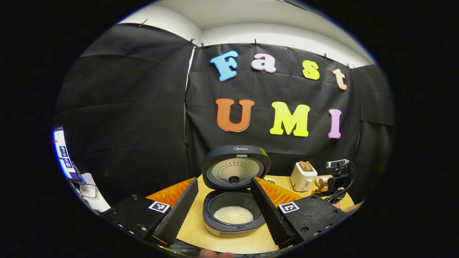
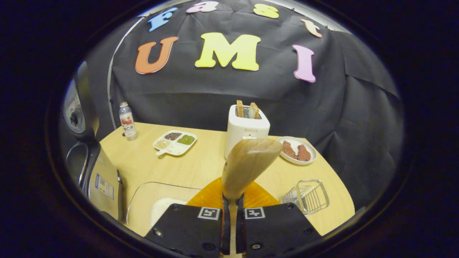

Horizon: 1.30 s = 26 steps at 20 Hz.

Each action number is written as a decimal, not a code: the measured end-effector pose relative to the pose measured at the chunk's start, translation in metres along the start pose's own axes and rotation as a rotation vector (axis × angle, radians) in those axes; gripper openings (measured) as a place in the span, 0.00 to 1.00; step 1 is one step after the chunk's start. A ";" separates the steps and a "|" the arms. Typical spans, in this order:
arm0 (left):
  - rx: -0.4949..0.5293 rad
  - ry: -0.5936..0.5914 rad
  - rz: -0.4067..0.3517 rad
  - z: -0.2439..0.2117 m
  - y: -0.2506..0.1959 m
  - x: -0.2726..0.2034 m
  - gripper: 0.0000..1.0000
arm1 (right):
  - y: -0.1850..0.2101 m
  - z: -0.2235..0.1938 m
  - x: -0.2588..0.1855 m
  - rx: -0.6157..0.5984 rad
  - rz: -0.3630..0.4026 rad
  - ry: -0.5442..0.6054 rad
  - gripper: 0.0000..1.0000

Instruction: Close the left gripper, press the button to open the rice cooker; take a wooden spoon from the chopstick holder with the right hand, scoop a spoonful of rice and pour it into the rice cooker, then put the wooden spoon back into the chopstick holder.

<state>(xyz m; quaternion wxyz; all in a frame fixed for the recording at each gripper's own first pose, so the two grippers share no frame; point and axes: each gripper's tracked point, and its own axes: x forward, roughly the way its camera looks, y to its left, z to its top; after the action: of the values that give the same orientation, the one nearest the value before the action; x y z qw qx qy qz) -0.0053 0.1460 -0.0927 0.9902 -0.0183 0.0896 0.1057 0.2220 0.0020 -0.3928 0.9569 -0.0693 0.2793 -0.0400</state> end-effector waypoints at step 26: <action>-0.043 0.009 0.035 0.000 0.015 -0.022 0.95 | 0.081 -0.030 -0.011 0.708 0.339 0.237 0.11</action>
<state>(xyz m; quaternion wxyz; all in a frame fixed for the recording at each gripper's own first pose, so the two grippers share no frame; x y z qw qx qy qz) -0.0295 0.1563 -0.0893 0.9871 -0.0385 0.0922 0.1248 0.2002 0.0802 -0.4245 0.8759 0.3163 0.3640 0.0168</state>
